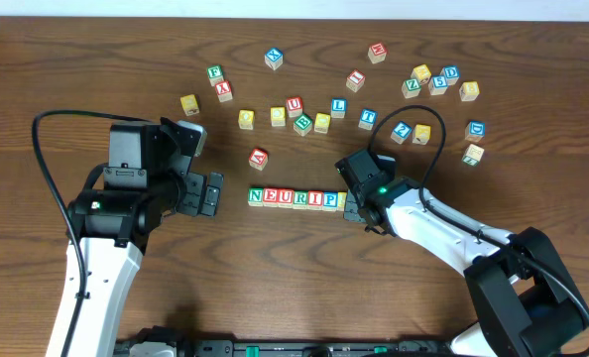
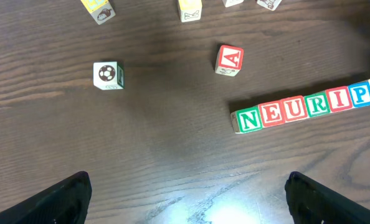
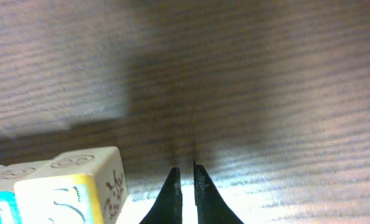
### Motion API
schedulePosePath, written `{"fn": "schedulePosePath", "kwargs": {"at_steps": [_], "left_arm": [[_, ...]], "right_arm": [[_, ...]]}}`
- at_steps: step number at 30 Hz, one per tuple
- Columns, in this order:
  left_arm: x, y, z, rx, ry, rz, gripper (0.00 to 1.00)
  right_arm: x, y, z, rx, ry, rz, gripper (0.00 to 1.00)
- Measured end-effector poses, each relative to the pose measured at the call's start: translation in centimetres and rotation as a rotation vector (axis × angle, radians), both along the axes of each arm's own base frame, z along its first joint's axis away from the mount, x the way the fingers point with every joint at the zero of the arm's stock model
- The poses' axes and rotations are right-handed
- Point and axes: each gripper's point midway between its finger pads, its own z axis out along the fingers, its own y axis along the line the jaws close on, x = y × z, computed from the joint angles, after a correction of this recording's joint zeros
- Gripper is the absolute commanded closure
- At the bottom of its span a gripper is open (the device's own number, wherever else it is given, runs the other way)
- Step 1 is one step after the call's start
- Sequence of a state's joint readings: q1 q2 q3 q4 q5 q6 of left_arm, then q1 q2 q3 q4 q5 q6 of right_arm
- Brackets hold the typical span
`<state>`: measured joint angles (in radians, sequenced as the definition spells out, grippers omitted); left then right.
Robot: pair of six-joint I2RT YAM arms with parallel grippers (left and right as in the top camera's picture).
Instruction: Spell out NEURIPS
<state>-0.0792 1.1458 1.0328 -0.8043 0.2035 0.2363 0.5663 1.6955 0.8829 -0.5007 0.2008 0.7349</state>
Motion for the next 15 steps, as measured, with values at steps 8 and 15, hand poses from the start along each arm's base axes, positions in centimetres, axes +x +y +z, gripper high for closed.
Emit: {"fn": "schedulePosePath", "kwargs": {"at_steps": [8,15], "left_arm": [[0.0,0.0,0.0,0.000,0.000,0.000,0.02],[0.0,0.0,0.0,0.000,0.000,0.000,0.02]], "right_arm": [[-1.0,0.9,-0.3,0.059,0.052,-0.001,0.99],[-1.6,1.3,-0.4,0.085,0.086,0.008,0.99]]}}
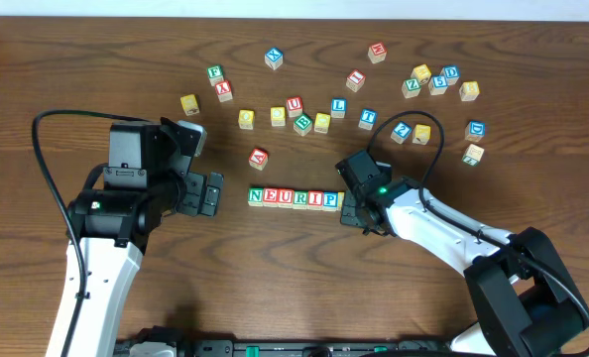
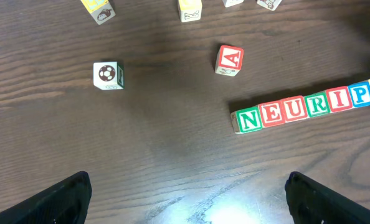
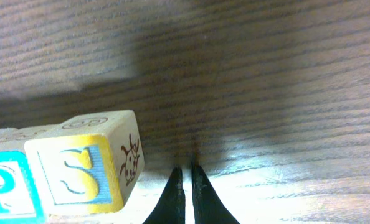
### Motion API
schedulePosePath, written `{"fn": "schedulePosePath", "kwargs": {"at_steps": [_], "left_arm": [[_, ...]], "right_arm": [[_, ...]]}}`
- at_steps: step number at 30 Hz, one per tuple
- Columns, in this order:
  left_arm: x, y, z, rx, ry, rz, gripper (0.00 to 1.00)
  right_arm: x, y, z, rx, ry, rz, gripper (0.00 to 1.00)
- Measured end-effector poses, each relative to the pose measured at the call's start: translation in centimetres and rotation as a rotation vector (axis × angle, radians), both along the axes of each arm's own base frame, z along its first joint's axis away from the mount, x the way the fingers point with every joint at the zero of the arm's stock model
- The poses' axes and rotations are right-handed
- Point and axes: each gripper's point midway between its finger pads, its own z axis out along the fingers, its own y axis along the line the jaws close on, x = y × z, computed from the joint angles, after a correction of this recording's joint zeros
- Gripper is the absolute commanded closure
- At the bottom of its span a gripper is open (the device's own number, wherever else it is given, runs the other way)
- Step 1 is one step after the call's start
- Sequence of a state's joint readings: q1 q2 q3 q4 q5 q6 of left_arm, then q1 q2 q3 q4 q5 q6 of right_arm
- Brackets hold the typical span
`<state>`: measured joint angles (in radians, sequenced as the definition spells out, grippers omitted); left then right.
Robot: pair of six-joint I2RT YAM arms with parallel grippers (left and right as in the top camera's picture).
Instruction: Spell out NEURIPS
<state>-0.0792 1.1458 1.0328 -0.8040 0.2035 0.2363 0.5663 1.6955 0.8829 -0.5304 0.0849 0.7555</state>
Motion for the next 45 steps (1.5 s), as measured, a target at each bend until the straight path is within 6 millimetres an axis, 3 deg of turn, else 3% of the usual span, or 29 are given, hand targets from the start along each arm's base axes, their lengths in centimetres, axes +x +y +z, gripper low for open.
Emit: {"fn": "schedulePosePath", "kwargs": {"at_steps": [12,30,38,45], "left_arm": [[0.0,0.0,0.0,0.000,0.000,0.000,0.02],[0.0,0.0,0.0,0.000,0.000,0.000,0.02],[0.0,0.0,0.0,0.000,0.000,0.000,0.02],[0.0,0.0,0.0,0.000,0.000,0.000,0.02]], "right_arm": [[-0.7,0.2,-0.1,0.006,0.031,0.007,0.99],[-1.6,3.4,0.1,0.033,-0.004,0.135,0.99],[-1.3,5.6,0.5,0.071,-0.050,0.257,0.96],[-0.9,6.1,0.8,0.085,-0.077,0.289,0.97]]}}
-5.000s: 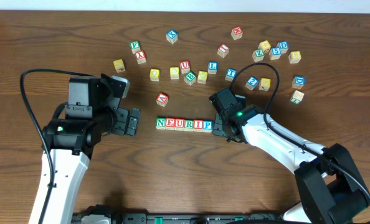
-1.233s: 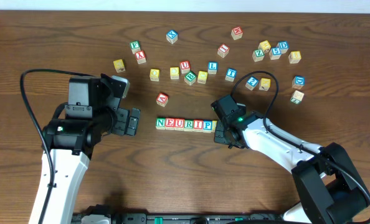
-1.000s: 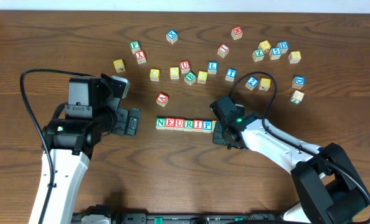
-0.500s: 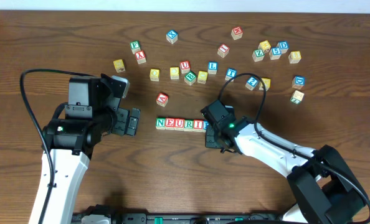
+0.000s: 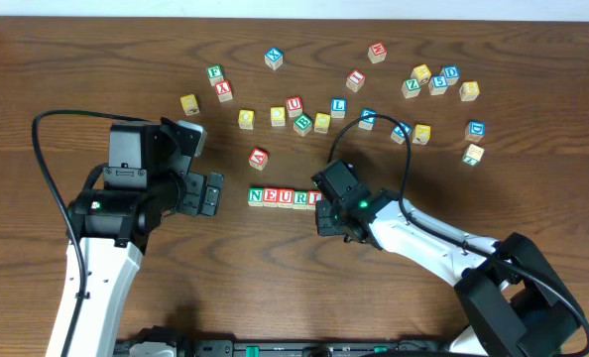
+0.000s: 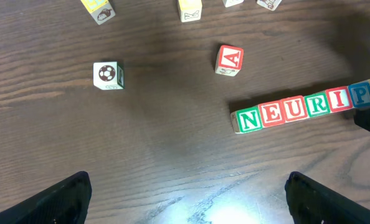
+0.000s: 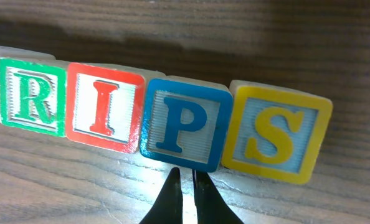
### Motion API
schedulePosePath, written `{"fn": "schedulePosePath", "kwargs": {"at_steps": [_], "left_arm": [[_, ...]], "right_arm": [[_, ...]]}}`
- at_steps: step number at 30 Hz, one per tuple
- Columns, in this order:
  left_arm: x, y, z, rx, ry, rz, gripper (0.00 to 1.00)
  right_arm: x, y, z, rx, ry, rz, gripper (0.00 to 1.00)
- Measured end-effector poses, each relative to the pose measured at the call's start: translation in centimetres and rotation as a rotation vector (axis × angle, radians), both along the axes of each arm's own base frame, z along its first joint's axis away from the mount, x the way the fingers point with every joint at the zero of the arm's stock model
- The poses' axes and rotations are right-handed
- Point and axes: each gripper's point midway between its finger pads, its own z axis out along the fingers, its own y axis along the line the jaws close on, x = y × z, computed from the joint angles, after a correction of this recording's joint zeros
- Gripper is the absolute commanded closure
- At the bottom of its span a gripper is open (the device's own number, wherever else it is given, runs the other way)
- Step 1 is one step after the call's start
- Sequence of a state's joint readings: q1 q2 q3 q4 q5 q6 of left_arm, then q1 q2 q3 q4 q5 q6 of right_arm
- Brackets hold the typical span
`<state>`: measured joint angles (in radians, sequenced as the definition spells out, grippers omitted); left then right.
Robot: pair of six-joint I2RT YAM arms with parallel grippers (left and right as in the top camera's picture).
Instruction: Spell out NEURIPS
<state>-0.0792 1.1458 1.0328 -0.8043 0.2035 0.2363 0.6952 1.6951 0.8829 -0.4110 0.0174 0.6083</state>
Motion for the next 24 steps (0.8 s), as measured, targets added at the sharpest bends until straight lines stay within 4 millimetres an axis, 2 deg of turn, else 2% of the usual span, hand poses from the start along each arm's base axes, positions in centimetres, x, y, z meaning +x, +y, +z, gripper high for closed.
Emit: {"fn": "schedulePosePath", "kwargs": {"at_steps": [24], "left_arm": [[0.00,0.00,0.00,0.000,0.000,0.000,0.02]], "right_arm": [[0.54,0.06,0.18,-0.007,-0.031,0.017,0.97]]}}
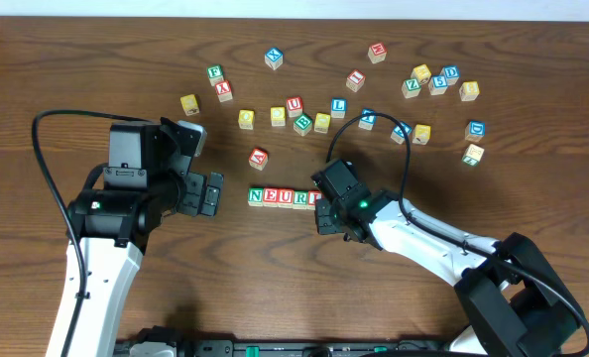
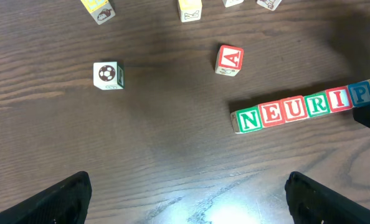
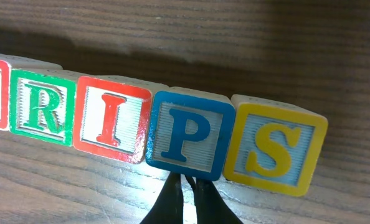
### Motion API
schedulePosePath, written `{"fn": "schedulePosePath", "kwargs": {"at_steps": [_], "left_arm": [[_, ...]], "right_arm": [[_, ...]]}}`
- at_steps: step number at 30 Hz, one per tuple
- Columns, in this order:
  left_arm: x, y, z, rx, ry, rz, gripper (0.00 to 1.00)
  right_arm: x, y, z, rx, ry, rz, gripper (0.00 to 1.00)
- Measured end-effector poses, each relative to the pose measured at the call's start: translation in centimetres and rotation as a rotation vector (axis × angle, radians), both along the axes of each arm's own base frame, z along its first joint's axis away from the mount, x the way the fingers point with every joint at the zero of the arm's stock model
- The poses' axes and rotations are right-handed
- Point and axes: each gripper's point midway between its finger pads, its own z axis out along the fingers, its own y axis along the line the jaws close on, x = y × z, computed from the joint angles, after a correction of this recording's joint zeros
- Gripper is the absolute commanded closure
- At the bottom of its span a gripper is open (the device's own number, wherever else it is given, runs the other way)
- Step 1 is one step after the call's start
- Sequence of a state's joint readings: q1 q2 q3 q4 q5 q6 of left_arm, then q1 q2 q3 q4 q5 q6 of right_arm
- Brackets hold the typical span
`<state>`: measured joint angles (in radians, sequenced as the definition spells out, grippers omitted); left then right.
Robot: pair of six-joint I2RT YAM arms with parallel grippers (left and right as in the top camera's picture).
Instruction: Spell out NEURIPS
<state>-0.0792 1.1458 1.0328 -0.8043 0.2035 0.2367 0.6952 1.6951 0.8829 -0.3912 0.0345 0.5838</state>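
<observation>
Lettered wooden blocks stand in one row reading N [image 2: 250,119], E, U, R [image 3: 43,112], I [image 3: 110,122], P [image 3: 188,135], S [image 3: 276,146]. The yellow S block sits tilted a little at the right end, touching P. My right gripper [image 3: 186,182] is shut with nothing in it, its tips against the near edge of the blue P block. In the overhead view the right gripper [image 1: 326,210] covers the row's right end. My left gripper [image 2: 188,199] hangs open left of the row, well apart from it.
A red A block [image 2: 229,60] lies just behind the row, and a block with a football picture [image 2: 108,74] to its left. Several loose letter blocks are scattered across the back of the table [image 1: 319,121]. The right arm's cable [image 1: 394,159] loops over some of them.
The right gripper's shut tips have come slightly closer to the P block and now touch its near edge. The left arm has not moved.
The right gripper was shut on the table just right of the S block at the row's end, and stayed beside it half a second later. Then it stood in front of the row, below P, and now rests against P. The left gripper stayed open throughout.
</observation>
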Motion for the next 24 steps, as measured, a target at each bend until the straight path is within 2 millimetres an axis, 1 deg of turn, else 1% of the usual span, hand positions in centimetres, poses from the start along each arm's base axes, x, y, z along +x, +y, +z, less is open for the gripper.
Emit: {"fn": "schedulePosePath", "kwargs": {"at_steps": [19,24], "left_arm": [[0.01,0.00,0.01,0.000,0.000,0.000,0.02],[0.01,0.00,0.01,0.000,0.000,0.000,0.02]], "right_arm": [[0.02,-0.04,0.00,-0.003,-0.002,0.003,0.98],[-0.47,0.29,-0.07,0.000,0.011,0.018,0.98]]}}
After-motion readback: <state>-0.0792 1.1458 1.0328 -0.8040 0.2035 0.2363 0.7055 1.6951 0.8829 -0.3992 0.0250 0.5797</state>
